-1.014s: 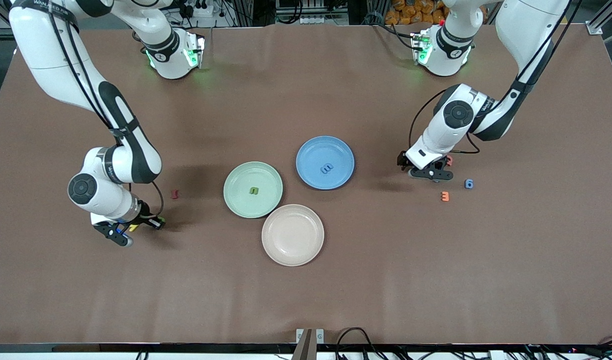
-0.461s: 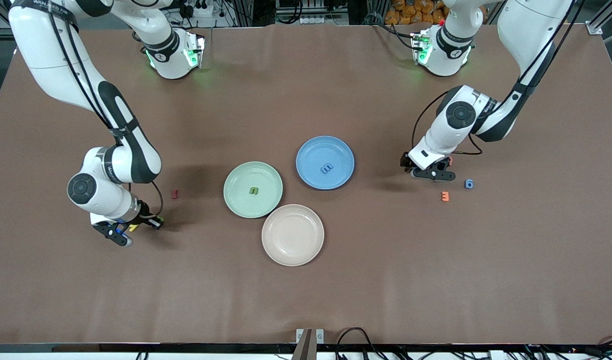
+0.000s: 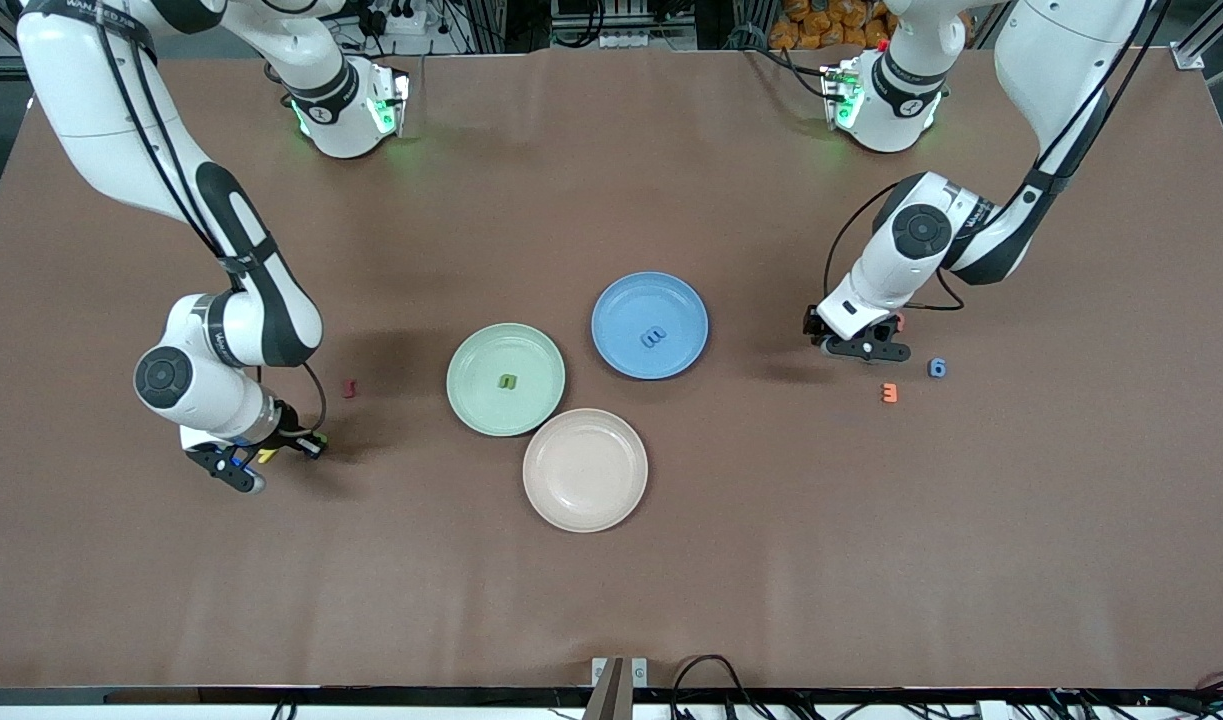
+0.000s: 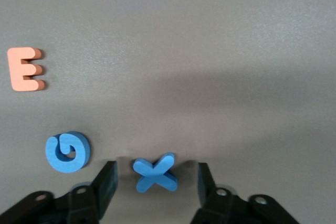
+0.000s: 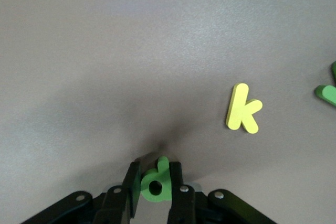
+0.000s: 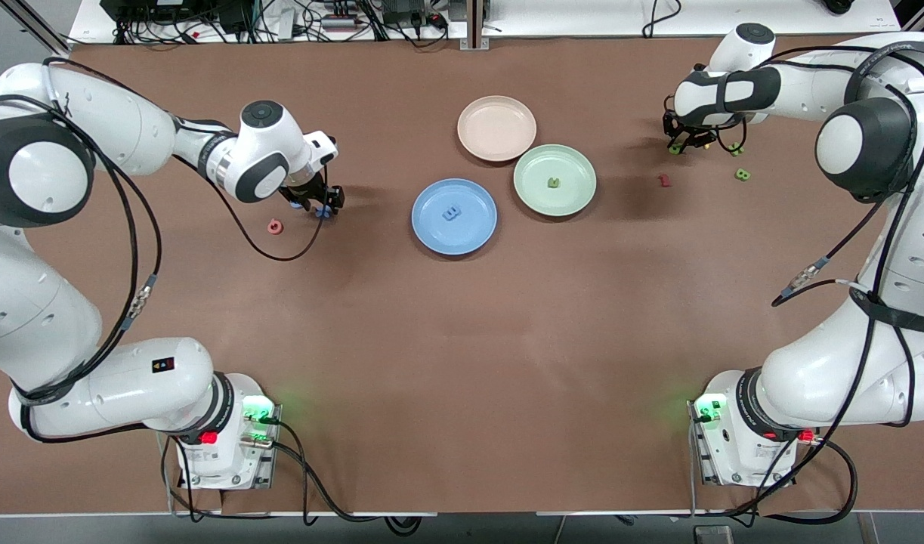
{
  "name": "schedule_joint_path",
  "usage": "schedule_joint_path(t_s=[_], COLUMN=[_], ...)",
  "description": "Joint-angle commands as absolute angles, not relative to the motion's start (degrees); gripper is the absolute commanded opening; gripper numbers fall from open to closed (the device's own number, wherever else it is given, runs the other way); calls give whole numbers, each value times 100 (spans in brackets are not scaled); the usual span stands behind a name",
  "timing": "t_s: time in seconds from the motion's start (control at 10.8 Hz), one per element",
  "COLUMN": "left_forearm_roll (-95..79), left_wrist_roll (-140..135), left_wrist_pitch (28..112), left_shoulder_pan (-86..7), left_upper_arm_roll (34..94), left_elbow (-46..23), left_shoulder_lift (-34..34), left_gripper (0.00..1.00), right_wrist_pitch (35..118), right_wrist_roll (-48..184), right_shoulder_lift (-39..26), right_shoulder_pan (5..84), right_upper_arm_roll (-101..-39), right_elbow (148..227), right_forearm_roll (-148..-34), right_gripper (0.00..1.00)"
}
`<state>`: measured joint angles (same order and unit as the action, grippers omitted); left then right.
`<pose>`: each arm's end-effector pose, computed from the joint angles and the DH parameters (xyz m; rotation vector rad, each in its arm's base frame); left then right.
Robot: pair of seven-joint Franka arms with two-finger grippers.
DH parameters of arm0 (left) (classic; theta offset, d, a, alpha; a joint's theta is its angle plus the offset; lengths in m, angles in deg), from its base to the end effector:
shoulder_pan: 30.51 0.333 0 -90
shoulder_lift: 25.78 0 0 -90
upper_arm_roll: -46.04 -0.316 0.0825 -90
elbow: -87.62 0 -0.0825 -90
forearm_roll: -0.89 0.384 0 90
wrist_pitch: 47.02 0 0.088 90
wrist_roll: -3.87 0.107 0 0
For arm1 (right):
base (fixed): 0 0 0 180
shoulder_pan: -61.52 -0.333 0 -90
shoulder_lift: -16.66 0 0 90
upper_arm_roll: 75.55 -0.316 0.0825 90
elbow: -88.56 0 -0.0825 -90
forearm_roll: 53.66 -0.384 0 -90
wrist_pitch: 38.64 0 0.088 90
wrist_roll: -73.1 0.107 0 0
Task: Sort letters by color into matching plates
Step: 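Grasp the blue X with the left gripper while the right lifts d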
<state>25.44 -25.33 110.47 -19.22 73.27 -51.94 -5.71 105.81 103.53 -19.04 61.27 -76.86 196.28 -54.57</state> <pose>0.4577 -0.1610 0.1807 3.1302 -0.2162 0.0482 0.6362 0.0165 0.1770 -3.0096 0.8025 -0.0173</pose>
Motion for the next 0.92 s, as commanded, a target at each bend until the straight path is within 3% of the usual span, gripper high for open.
schedule_joint_path(t_s=[0.0,0.46,0.55,0.74,0.83], left_forearm_roll=[2690,2682,2682,2690,2682], left_wrist_roll=[-2575,-2566,-2566,-2557,-2548], left_wrist_pitch=[11171,11171,11171,11162,11136], left_shoulder_pan=[-2067,-2067,-2067,-2067,-2076], left_upper_arm_roll=[7258,7249,7249,7249,7249], left_elbow=[-5230,-5230,-5230,-5222,-5213], left_shoulder_lift=[-539,-504,-504,-504,-504], left_gripper=[64,52,39,3,0], right_wrist_pitch=[10035,9645,9610,9313,9146], right_wrist_roll=[10035,9419,9428,9498,9524], right_shoulder_lift=[-1552,-1367,-1332,-1323,-1297], right_shoulder_pan=[6222,6144,6013,5775,5626], right_upper_arm_roll=[-7783,-7801,-7801,-7801,-7801], right_elbow=[19589,19465,19456,19351,19272], right_forearm_roll=[-5427,-5383,-5392,-5401,-5401], right_gripper=[19,19,19,19,19])
